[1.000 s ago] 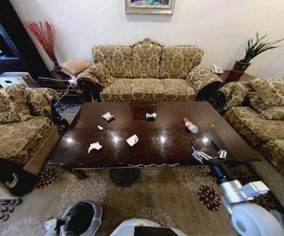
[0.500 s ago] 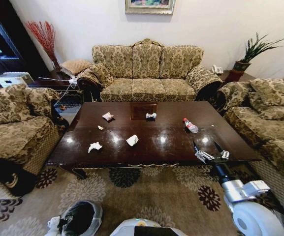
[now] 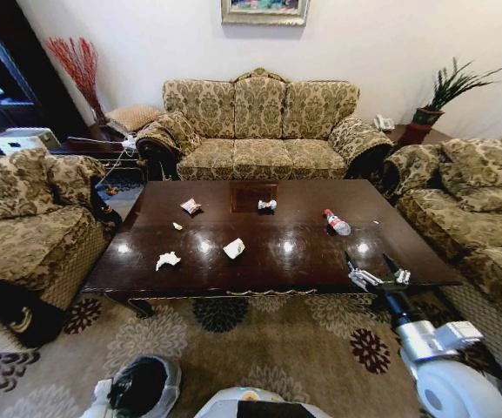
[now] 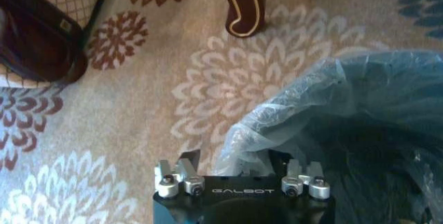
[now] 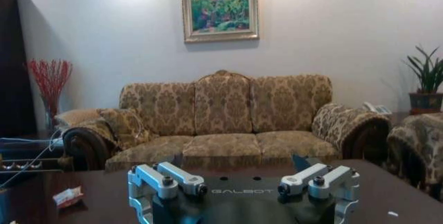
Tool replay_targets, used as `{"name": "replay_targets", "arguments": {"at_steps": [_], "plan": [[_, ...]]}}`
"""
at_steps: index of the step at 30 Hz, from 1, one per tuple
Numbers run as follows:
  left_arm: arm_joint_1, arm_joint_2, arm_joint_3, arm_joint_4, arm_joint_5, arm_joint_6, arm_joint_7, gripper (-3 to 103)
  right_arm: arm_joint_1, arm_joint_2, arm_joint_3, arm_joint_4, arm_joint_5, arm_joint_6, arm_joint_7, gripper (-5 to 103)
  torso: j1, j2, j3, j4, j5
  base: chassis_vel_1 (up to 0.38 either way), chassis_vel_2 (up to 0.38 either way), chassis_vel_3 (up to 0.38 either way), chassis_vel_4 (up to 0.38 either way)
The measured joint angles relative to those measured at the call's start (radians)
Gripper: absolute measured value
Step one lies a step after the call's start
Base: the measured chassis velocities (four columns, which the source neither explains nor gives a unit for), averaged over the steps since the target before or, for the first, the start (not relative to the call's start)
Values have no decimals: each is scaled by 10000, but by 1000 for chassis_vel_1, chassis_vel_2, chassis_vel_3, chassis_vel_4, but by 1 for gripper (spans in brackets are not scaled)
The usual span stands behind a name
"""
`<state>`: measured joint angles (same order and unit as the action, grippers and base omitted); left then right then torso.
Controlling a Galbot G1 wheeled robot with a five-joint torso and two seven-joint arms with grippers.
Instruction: Move to the front of the table and place the trash on the table into the trash bin.
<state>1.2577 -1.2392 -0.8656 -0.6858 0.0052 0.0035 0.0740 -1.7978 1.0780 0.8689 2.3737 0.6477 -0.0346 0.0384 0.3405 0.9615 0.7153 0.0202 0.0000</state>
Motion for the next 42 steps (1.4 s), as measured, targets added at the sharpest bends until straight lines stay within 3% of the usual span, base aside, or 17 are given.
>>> {"name": "replay_targets", "arguments": {"at_steps": [1,6,10,11,13,14,22,27,31,35,37,42], "plan": [[0,0,0,0,0,0,0,70,0,0,0,0,0,0,0,100,0,0,0,0,0,0,0,0,0],[-136,-6,-13,336,99,-108,126,47,-111,28,134,112,17,0,11,100,0,0,0,0,-1,0,0,0,0],[-154,-7,-19,351,87,-191,234,37,-181,70,165,150,4,5,11,100,0,0,0,0,-1,0,0,0,0],[-156,-8,-26,357,68,-265,295,26,-198,96,175,174,-3,7,9,100,0,0,0,0,-3,0,0,0,0],[-155,-7,-28,367,56,-308,323,26,-201,114,176,186,-5,8,8,100,0,0,0,0,-2,0,0,0,0],[-145,-7,-28,375,23,-355,331,19,-210,155,176,203,-17,9,5,100,0,0,0,0,-6,0,0,0,0],[-58,-4,-28,335,-88,-502,435,15,-213,238,106,216,-80,23,3,100,0,1,0,0,0,0,0,0,0],[212,-25,-75,-26,-564,-591,543,13,-142,209,32,212,-75,26,2,100,0,0,0,0,-7,0,0,0,0],[855,-11,-87,-1158,-1834,-135,514,4,91,292,-369,32,-85,206,-191,100,0,0,0,1,2,0,0,0,0],[1317,19,-261,-1943,-2455,166,422,0,244,497,-828,-205,-324,467,-504,100,0,0,0,-1,-1,0,0,0,0],[1470,34,-346,-2168,-2541,216,428,0,299,555,-940,-300,-380,525,-600,100,0,0,-1,-2,10,0,0,0,0],[2463,25,-852,-3247,-2625,325,494,0,730,781,-1200,-942,-673,925,-1038,100,0,0,-1,-1,-7,0,0,0,0]]}}
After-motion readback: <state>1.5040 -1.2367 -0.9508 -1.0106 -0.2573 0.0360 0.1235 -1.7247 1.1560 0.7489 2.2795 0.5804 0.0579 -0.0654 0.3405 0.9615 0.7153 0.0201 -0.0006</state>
